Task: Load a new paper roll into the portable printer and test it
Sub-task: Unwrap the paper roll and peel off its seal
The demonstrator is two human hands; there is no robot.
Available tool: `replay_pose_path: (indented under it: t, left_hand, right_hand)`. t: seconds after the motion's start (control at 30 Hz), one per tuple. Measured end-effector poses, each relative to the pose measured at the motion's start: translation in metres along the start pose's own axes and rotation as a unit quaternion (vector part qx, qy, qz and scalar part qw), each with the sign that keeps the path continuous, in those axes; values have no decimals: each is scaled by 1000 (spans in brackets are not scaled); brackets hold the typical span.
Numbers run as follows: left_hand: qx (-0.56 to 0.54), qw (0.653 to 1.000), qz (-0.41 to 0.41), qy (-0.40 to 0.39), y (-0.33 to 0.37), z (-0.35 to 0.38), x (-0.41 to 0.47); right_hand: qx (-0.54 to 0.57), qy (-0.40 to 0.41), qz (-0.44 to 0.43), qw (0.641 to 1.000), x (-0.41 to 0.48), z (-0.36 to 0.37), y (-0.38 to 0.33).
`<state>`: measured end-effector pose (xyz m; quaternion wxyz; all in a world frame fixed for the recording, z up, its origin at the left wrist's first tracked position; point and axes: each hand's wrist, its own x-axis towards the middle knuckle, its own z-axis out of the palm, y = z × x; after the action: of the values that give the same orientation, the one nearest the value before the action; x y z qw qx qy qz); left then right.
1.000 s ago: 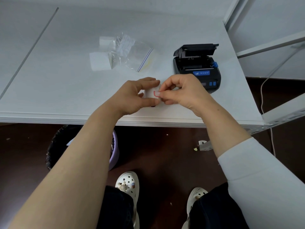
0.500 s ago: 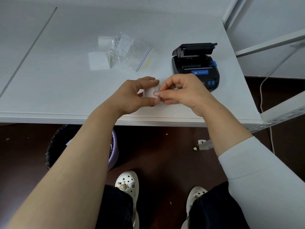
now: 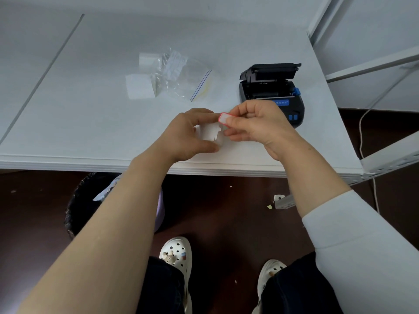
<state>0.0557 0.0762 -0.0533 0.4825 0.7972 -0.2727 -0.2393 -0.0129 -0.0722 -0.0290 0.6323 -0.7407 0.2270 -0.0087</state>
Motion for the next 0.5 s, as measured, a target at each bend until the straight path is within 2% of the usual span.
replay_pose_path:
  t: [0.13,0.23,0.37,0.5]
  left_hand:
    - [18,998,-14,63,-5,-3,-1]
    - [-12,991,-32,126,-6,-20,-3]
    - [-45,975,-43,213,-7,-44,-3]
    - [-56,962,-61,261,-12,-52,3]
  right_hand:
    - [58,66,-20,996,5,3,-7]
    - [87,90,-24,992,13,10,-15]
    - [68,63,-27,995,41,30,-36]
    - [-3,24,5,1000,79,58,-48]
